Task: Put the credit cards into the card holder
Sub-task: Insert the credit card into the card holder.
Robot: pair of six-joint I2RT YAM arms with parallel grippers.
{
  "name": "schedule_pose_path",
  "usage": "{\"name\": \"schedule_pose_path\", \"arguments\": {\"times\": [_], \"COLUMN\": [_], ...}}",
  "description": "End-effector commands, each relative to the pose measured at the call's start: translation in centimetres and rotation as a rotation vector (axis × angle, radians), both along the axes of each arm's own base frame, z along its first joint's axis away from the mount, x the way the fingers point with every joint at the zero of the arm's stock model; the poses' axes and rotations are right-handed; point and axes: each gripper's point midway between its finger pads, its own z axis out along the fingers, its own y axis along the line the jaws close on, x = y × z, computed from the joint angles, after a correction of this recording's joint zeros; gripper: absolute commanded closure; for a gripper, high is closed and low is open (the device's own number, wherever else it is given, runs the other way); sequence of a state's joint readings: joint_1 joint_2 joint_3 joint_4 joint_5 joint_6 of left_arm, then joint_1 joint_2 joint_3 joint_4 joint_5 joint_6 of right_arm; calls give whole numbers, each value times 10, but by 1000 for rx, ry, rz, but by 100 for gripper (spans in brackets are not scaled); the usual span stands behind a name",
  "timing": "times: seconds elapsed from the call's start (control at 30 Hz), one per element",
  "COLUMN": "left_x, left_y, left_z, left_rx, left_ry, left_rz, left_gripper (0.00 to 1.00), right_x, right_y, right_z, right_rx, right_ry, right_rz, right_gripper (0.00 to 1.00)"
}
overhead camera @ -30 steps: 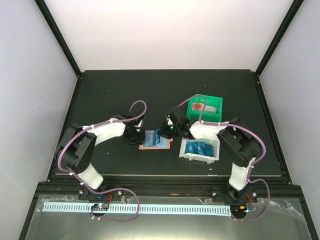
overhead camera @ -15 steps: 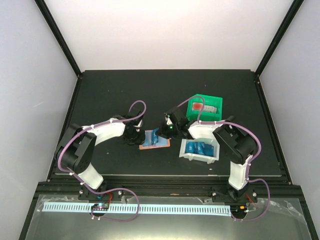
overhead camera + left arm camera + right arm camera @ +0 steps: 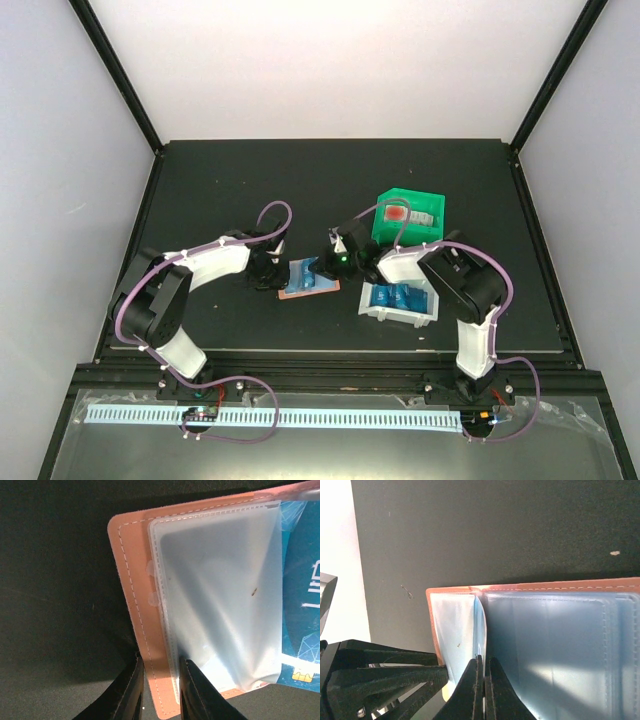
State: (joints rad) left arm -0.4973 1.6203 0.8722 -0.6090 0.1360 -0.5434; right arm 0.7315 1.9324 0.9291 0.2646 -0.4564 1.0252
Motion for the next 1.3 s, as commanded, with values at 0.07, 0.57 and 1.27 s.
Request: {"name": "schedule_pose_path", "arguments": {"times": [0.07, 0.57, 1.27], "left_x": [0, 0, 0], "left_y": [7, 4, 2], "left_z": [-1, -1, -1], "left_rx": [27, 11, -4], "left_ry": [-5, -5, -6], "left_rz": [26, 24, 25], "left_gripper": [79, 78, 78], "right_x": [-16, -21, -22], "right_y": [-19, 0, 16], "right_z": [-27, -14, -19], "right_rx": [-94, 12, 81], "right_ry": [46, 35, 76], "right_rz": [-18, 80, 118], "right_gripper": [99, 99, 98]}}
